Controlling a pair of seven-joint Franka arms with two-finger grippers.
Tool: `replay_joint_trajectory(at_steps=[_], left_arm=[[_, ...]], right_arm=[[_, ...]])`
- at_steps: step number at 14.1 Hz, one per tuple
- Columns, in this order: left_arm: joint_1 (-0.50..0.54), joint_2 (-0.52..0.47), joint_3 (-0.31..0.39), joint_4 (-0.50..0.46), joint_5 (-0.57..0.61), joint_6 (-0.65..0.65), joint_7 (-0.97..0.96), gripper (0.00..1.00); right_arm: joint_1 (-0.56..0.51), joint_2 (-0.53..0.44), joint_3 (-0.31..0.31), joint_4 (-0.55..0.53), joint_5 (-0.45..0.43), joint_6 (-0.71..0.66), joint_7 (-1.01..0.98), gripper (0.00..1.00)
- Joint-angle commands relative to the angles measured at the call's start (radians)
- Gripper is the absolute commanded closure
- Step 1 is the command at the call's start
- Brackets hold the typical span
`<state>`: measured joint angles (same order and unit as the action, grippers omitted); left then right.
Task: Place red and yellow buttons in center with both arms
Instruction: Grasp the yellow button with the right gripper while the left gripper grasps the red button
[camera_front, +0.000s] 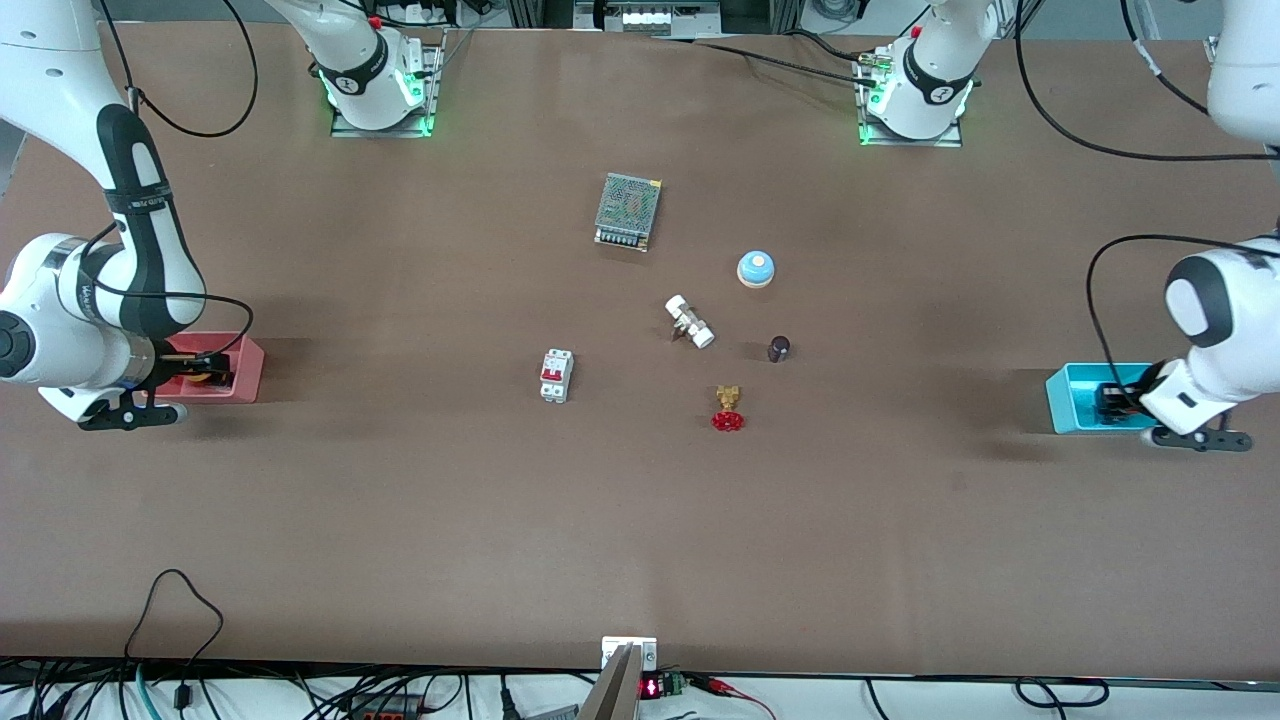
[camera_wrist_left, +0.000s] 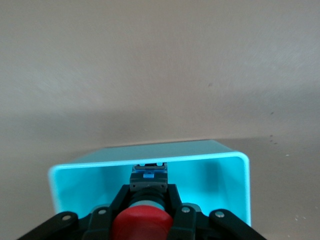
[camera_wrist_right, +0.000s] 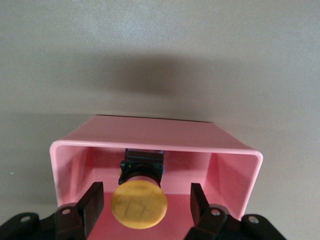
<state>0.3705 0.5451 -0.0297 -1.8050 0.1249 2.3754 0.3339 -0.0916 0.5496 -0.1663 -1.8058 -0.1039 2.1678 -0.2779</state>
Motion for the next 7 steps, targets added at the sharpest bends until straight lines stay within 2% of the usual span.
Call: replay_joint_trajectory(at_steps=[1, 4, 7], left_arm=[[0.015, -0.12, -0.012, -0.013, 0.009, -0.079, 0.071, 0.81], [0.001, -0.161, -0.024, 0.012, 0.009, -0.174, 0.07, 0.81], [-0.002, -0.162, -0.125, 0.044, 0.007, -0.243, 0.042, 0.81]], right_arm=[[-0.007, 0.004, 0.008, 0.011, -0.019, 0.004, -0.01, 0.25], [-0.005, 0.004, 0.008, 0.016, -0.019, 0.004, -0.003, 0.28], [-0.005, 0.006, 0.008, 0.016, -0.019, 0.004, -0.006, 0.31]])
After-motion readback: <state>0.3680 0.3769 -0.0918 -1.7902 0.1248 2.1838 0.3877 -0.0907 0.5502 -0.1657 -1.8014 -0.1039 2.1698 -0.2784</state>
